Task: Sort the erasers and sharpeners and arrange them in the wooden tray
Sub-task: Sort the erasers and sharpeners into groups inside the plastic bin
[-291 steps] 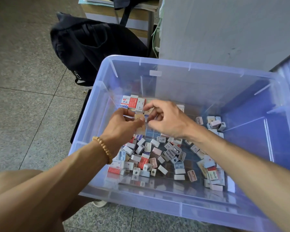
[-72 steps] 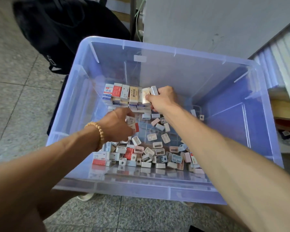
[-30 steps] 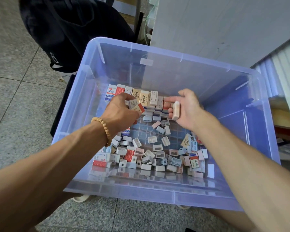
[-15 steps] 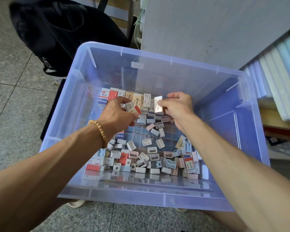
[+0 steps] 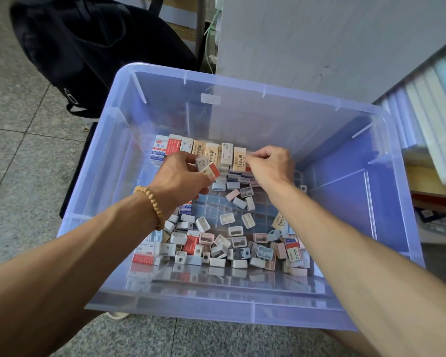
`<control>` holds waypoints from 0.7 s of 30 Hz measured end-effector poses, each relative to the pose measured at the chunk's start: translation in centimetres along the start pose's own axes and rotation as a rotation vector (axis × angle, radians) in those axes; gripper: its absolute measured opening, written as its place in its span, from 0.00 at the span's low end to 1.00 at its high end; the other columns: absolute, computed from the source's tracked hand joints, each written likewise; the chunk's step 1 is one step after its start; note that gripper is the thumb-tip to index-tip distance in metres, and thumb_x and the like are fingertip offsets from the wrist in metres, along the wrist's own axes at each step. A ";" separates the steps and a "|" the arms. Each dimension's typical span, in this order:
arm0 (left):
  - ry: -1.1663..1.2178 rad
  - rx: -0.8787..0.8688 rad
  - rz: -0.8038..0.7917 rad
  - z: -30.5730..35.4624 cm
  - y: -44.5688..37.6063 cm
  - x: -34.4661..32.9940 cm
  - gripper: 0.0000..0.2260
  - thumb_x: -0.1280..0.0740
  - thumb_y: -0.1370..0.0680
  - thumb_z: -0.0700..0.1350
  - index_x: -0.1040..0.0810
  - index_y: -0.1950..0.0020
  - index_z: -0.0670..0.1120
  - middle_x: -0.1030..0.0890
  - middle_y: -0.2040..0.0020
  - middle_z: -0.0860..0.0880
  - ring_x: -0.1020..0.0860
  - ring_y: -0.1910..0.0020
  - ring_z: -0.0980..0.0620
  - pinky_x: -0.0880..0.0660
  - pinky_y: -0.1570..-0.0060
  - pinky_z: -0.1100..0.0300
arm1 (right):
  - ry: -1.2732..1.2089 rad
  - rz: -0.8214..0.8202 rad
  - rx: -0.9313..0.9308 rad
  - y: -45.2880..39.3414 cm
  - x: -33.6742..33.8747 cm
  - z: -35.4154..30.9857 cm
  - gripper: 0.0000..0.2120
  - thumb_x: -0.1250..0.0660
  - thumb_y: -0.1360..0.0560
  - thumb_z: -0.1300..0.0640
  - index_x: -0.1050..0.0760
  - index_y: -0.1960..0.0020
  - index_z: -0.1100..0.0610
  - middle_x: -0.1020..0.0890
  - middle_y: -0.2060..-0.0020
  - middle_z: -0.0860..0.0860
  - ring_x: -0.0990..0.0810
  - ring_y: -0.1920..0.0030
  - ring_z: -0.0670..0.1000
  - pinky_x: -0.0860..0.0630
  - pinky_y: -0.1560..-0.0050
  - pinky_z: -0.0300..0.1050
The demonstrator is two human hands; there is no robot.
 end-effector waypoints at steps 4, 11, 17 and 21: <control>-0.007 -0.013 -0.003 0.1 0.1 0.0 0.16 0.29 0.24 0.37 0.27 0.37 0.43 0.18 0.52 0.48 0.17 0.58 0.52 0.21 0.63 0.62 | -0.037 -0.130 0.000 0.1 -1.1 -0.1 0.08 0.25 0.26 0.53 0.20 0.63 0.48 0.16 0.55 0.43 0.18 0.55 0.47 0.17 0.50 0.52; -0.005 -0.021 -0.048 0.1 0.4 -0.3 0.12 0.27 0.25 0.37 0.23 0.43 0.42 0.17 0.52 0.46 0.16 0.58 0.51 0.18 0.57 0.58 | -0.043 -0.147 0.015 -0.1 -1.2 -0.2 0.07 0.27 0.25 0.50 0.19 0.61 0.50 0.15 0.53 0.47 0.17 0.52 0.49 0.17 0.51 0.52; -0.025 -0.003 -0.101 0.2 0.3 -0.9 0.08 0.25 0.27 0.41 0.21 0.52 0.40 0.17 0.58 0.44 0.17 0.61 0.51 0.18 0.60 0.60 | -0.171 -0.339 0.023 3.2 0.6 -1.0 0.12 0.35 0.20 0.50 0.19 0.56 0.54 0.16 0.58 0.52 0.18 0.56 0.50 0.19 0.48 0.53; -0.020 -0.007 -0.176 0.6 0.6 -1.7 0.15 0.23 0.30 0.39 0.24 0.48 0.43 0.16 0.59 0.46 0.17 0.64 0.52 0.18 0.61 0.60 | -0.235 -0.625 0.059 5.8 0.4 -1.4 0.13 0.30 0.23 0.46 0.15 0.50 0.55 0.14 0.51 0.51 0.18 0.49 0.48 0.22 0.48 0.47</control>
Point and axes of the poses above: each hand's wrist, its own y-axis away from the middle knuckle, its own x-axis out of the back of the hand, z = x × y, the point moved 5 cm from there along -y, towards the middle knuckle
